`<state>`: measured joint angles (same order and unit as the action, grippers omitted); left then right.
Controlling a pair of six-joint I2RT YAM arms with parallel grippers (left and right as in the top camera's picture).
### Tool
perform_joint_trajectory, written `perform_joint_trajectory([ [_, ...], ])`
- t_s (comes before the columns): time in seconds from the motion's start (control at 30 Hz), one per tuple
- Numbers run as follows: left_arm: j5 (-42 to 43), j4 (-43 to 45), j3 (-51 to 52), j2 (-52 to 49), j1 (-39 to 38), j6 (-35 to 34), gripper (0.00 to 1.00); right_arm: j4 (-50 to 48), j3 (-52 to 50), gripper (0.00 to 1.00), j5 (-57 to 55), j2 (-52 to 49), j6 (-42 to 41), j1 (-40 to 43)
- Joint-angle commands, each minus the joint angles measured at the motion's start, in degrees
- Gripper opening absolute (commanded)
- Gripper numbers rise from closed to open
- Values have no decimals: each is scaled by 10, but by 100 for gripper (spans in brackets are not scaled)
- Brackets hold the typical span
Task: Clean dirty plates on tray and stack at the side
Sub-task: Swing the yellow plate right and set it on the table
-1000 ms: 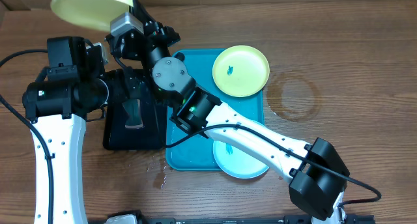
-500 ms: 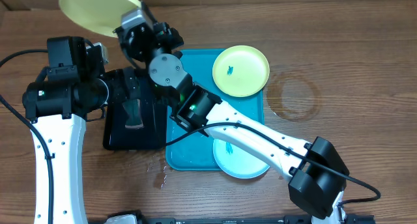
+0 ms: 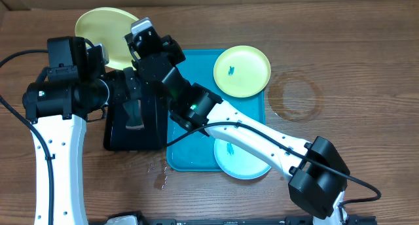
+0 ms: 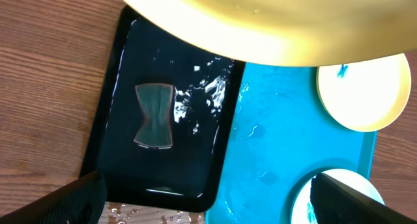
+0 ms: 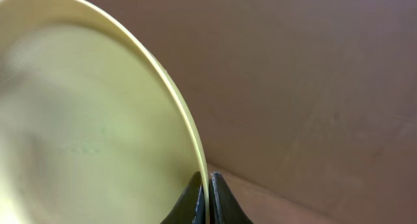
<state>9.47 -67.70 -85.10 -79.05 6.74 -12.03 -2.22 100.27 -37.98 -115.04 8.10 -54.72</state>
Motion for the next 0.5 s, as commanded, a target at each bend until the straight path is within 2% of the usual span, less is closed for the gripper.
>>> perform_joint_trajectory([
  [0.0, 5, 2, -5, -3, -2, -4, 100, 22, 10, 4, -31, 7, -121, 7],
  [0.1, 5, 2, -5, -3, -2, -4, 100, 65, 10, 4, 52, 7, -137, 7],
  [0.2, 5, 2, -5, -3, -2, -4, 100, 93, 10, 4, 45, 7, -145, 9],
  [0.33, 5, 2, -5, -3, -2, -4, 100, 153, 10, 4, 47, 7, -256, 10],
  [0.47, 5, 2, -5, -3, -2, -4, 100, 210, 10, 4, 47, 7, -296, 12],
])
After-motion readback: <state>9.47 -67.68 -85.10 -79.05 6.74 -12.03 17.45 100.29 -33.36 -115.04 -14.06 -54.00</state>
